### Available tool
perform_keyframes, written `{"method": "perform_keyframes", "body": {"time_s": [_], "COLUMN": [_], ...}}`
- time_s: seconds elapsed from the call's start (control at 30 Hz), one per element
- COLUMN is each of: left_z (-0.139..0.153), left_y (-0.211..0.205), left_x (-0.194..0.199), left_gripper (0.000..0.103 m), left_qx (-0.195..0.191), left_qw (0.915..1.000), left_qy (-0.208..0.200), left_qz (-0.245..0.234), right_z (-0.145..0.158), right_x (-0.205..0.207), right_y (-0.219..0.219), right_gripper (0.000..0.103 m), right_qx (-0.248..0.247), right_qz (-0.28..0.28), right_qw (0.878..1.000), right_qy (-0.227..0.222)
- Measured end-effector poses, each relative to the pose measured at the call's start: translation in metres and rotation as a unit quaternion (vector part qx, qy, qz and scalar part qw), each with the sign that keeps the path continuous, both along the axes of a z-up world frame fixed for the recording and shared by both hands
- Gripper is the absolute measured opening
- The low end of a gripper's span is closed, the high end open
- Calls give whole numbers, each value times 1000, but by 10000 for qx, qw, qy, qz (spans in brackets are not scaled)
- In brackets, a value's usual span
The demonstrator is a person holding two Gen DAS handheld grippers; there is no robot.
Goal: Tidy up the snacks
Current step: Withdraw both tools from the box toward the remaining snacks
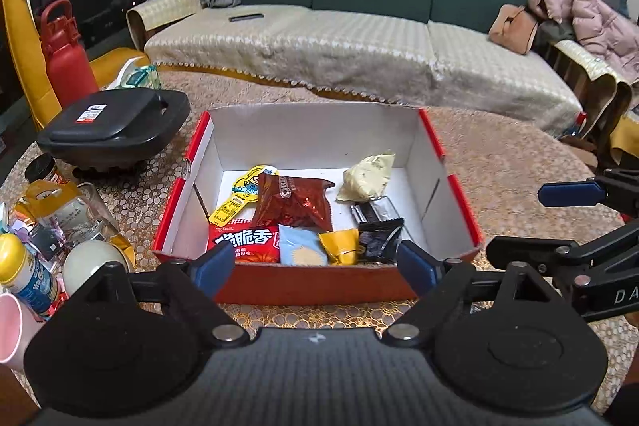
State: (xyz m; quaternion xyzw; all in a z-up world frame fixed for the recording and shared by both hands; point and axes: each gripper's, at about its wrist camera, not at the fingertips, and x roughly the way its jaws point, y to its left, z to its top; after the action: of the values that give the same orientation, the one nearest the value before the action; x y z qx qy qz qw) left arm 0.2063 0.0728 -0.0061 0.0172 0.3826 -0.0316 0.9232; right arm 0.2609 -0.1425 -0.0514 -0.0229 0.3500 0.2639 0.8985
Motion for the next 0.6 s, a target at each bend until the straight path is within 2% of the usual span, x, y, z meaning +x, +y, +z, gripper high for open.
{"method": "perform_keyframes", "body": {"time_s": [0.13,0.23,0.47,0.6], "left_z": [-2,-10,-44,-66], "left_y": [0,0,-4,-5], "left_x": [-16,-27,-42,-43], "left_gripper": [90,92,92,92], "left_qx": [-48,-92,-54,98], "left_qw": [10000,9998,9987,9973], "left_qy": [14,100,491,723], "left_qz": [-71,-118,-114,43], "right_z": [-2,-8,-33,-46], "right_x": [-13,-23,-47,-58], "right_y": [-11,-17,-23,-25], "right_gripper": [102,103,103,103], "right_qx": [83,83,-98,-237], "right_qz": [-55,-57,-42,-35], "right_qw": [9999,9999,9998,9995], "right_qy": [18,56,168,192]}}
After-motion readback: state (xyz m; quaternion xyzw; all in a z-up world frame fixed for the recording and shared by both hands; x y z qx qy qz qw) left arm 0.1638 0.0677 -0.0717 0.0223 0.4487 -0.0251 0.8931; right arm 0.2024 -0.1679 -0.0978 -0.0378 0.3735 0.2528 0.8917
